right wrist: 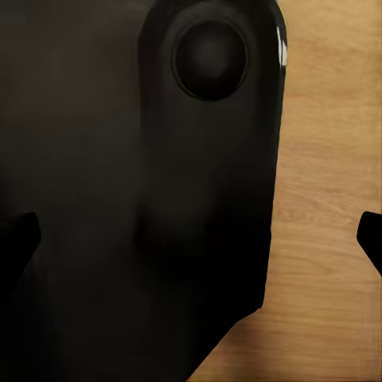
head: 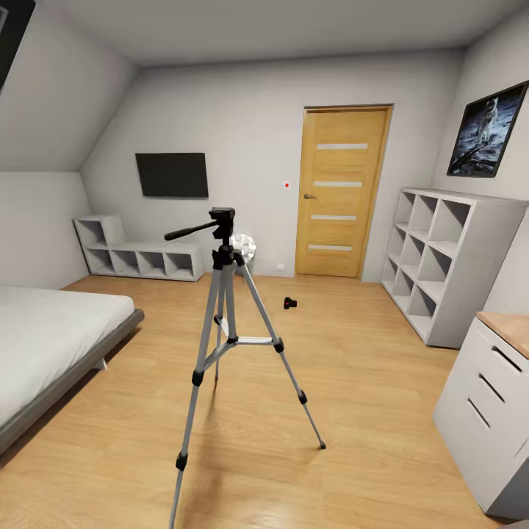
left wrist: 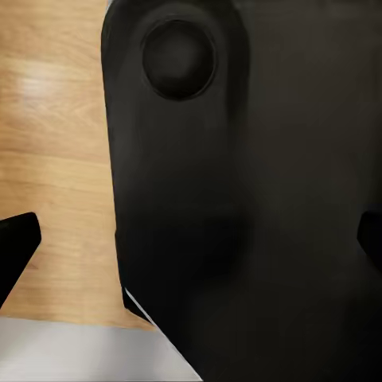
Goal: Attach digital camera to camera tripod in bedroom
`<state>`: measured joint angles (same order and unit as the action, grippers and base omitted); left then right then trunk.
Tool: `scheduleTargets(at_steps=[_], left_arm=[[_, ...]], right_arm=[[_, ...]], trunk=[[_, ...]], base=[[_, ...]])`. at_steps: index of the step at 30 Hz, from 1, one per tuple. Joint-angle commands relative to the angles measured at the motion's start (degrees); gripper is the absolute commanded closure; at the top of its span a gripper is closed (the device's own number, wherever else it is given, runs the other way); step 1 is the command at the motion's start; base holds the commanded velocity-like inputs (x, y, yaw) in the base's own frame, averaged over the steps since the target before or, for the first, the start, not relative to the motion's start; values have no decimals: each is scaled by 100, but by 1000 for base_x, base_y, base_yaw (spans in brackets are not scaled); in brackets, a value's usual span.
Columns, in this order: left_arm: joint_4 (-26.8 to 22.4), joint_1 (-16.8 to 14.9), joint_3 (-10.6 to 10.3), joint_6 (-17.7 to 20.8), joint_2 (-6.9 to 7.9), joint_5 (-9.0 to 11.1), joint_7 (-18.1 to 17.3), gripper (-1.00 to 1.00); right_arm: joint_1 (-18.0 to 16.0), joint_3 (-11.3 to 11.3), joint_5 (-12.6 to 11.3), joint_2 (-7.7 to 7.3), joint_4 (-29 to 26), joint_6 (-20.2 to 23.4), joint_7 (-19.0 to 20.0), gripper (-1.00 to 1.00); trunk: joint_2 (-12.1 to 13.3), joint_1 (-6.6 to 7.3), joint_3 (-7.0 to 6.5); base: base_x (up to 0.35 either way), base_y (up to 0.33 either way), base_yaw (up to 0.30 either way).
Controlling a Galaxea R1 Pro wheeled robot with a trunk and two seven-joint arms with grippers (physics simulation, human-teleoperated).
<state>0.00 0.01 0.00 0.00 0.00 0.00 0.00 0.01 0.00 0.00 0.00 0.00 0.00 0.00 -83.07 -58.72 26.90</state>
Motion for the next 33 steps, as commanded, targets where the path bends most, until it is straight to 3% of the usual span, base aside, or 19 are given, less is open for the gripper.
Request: scheduleTargets(at_steps=[1,6,33], left_arm=[[-33,8,33,-33,-33,33,-9,-100],[-153,8,82,-118,-46,193,-9,-100],[-176,8,88,-106,-47,201,-9,-100]], right_arm=[[-34,33,33,-16,0,-33,-33,-100],[-82,144,142,-35,0,-163,-61,-100],[-10,71,53,-62,0,-100,-44,-100]], trunk=[[-1,0,3],[-1,0,3],[-1,0,3]], base=[[0,0,0],[0,0,0],[0,0,0]])
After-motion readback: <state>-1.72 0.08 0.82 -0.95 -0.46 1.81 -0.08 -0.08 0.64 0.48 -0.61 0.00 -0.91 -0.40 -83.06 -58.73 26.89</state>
